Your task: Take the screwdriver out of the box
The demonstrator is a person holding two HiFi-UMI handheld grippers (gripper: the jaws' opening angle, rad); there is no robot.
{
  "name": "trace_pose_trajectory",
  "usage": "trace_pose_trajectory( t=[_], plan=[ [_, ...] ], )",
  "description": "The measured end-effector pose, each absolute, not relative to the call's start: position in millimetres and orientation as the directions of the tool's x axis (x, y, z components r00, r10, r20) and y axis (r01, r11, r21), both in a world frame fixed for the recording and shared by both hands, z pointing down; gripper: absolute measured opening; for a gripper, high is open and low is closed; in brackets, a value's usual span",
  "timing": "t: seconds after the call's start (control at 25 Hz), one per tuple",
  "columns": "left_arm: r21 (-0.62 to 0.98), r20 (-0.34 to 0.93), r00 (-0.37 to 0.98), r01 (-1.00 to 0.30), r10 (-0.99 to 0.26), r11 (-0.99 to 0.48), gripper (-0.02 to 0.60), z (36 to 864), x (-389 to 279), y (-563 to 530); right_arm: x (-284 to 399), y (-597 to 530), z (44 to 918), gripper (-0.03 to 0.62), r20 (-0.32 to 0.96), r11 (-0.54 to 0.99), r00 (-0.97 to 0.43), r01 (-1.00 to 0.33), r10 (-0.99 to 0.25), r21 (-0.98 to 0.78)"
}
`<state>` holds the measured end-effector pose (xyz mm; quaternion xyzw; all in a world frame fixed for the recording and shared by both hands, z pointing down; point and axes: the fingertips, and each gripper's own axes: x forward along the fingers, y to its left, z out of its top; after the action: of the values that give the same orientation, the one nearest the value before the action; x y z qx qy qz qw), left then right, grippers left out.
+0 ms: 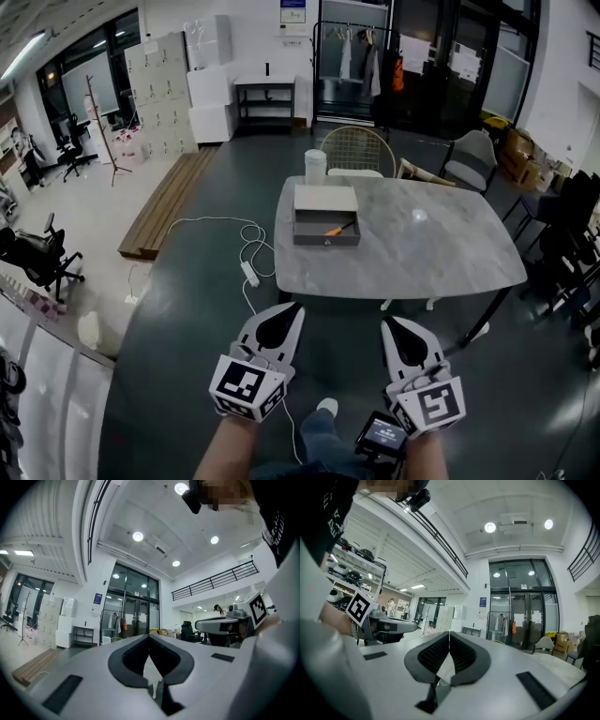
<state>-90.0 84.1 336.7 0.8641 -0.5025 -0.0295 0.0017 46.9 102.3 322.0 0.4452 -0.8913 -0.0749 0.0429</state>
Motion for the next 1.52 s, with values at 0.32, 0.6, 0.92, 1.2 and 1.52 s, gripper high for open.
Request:
trace_pose_trajectory(
  t=[0.32, 0.6, 0.92, 1.2, 1.52],
  plan=[
    [0.014, -0.046, 0.477, -0.878, -0.878, -0.478, 0.014, 332, -67, -12, 72, 1, 317, 0.026, -0.013, 0.591, -0.601, -0.791, -0.799, 0.158],
    [0.026, -0.007, 0.485, -0.874, -0.874, -0.485, 0.014, 342, -58, -54, 82, -48, 320, 0.026, 0.001, 0.598, -0.605, -0.788, -0.797, 0.146],
    [0.04, 0.039, 0.472, -0.882, -0.881, -0.47, 0.014, 366, -62, -102, 86, -97, 346, 0.026, 0.033, 0.605, -0.606, -0.787, -0.795, 0.121],
    [0.052, 0.043, 0.475, -0.88, -0.879, -0.473, 0.014, 374, -69, -165, 92, -151, 355, 0.026, 0.048, 0.581, -0.58, -0.804, -0.813, 0.128],
    [0.089, 0.048, 0.525, -0.849, -0.849, -0.52, 0.014, 368, -66, -253, 103, -235, 346, 0.026, 0.065, 0.54, -0.536, -0.831, -0.842, 0.136]
  ],
)
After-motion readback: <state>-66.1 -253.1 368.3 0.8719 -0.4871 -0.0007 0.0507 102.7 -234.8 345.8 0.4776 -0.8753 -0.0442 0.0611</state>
